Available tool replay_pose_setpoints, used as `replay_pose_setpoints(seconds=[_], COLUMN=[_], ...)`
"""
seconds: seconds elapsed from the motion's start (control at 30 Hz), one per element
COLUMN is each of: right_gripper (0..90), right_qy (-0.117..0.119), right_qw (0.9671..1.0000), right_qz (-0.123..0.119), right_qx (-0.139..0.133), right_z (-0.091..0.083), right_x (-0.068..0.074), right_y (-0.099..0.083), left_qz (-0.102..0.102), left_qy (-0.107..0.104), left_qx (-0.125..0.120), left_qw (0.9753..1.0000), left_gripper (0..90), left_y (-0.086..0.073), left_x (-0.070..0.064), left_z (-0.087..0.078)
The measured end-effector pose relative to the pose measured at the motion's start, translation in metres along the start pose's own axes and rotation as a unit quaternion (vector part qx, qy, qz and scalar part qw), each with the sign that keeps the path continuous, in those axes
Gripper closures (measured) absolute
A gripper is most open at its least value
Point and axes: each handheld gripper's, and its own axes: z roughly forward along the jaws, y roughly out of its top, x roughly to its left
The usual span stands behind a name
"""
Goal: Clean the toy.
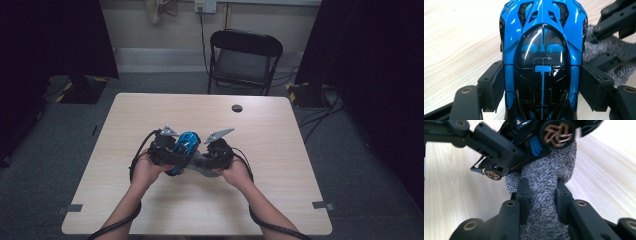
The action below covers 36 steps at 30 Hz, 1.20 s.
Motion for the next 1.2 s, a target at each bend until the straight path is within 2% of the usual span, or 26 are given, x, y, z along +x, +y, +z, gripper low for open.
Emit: replay_pose_setpoints(seconds=[0.27, 0.5, 0.7, 0.83, 0.87, 1.0, 1.2], right_gripper=[71.2, 71.2, 71.2, 71.2, 71.2, 71.2, 71.1], right_qy=[0.022, 0.040, 0.037, 0.017, 0.009, -0.019, -0.054], right_qw=[0.9997, 0.9992, 0.9992, 0.9996, 0.9996, 0.9994, 0.9978], right_qz=[0.009, 0.005, -0.003, -0.001, 0.007, 0.027, 0.035], right_qx=[-0.004, 0.003, 0.018, 0.025, 0.024, 0.009, -0.015], right_z=[0.013, 0.026, 0.024, 0.014, 0.010, -0.009, -0.035], right_x=[0.008, 0.017, 0.016, 0.005, 0.000, -0.019, -0.035], right_y=[-0.008, -0.011, -0.015, -0.018, -0.018, -0.018, -0.010], left_qz=[-0.004, -0.008, -0.010, -0.004, -0.004, -0.001, 0.003], left_qy=[-0.002, 0.002, 0.001, 0.000, 0.000, -0.002, -0.008], left_qx=[-0.004, -0.009, -0.012, -0.010, -0.010, -0.007, 0.003], left_qw=[1.0000, 0.9999, 0.9999, 0.9999, 0.9999, 1.0000, 1.0000], left_gripper=[27.9, 27.9, 27.9, 27.9, 27.9, 27.9, 27.9], left_y=[0.001, 0.001, 0.002, 0.002, 0.002, 0.002, 0.000], left_x=[0.000, 0.002, 0.002, 0.001, 0.000, -0.002, -0.007], left_z=[0.000, -0.003, -0.005, -0.005, -0.005, -0.003, 0.004])
